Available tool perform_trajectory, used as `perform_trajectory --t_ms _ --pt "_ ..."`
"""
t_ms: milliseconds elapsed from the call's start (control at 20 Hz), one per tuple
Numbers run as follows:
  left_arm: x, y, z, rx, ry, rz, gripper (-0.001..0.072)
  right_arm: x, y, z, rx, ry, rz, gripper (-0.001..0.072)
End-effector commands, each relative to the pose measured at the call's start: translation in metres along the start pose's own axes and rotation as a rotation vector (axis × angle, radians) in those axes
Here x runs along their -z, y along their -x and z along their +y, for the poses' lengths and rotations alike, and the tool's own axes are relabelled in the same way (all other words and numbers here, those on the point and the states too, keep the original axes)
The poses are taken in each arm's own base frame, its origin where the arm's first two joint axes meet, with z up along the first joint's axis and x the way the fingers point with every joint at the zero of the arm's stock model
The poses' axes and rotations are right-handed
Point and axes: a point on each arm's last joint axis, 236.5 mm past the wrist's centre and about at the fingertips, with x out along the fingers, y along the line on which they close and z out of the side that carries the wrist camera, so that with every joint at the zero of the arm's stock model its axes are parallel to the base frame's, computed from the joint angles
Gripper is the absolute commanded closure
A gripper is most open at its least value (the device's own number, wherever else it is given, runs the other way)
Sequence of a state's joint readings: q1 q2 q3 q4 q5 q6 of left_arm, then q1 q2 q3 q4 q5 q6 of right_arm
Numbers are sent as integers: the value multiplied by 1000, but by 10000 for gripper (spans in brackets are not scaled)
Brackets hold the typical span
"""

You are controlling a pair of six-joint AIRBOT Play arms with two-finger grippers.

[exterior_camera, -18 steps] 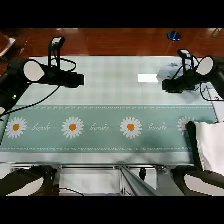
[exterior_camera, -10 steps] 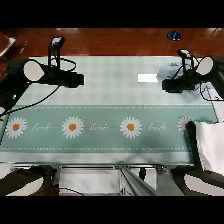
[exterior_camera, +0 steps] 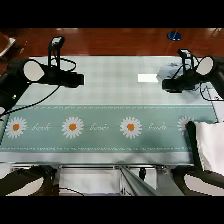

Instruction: Fold the shirts.

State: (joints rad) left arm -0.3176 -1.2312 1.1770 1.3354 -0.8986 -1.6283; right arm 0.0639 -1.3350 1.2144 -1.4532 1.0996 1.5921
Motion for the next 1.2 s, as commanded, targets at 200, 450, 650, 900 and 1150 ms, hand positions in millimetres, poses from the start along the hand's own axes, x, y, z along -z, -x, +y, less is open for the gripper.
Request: perform_trajectory --t_ms 200,450,650,900,1150 --pt "-73 -2 2 6 2 -307 201 -126 40 -84 351 95 -540 297" --pt "-72 -22 19 -19 25 -293 201 -124 -14 -213 380 -376 -452 299" --pt "-66 -35 22 -24 30 -265 201 -91 -79 -234 252 -475 -226 301" --pt "-28 -44 19 -18 37 -102 201 -46 -113 -211 144 -427 11 607" --pt "40 6 42 -41 -38 213 201 -113 -18 -138 -78 -273 -178 683"
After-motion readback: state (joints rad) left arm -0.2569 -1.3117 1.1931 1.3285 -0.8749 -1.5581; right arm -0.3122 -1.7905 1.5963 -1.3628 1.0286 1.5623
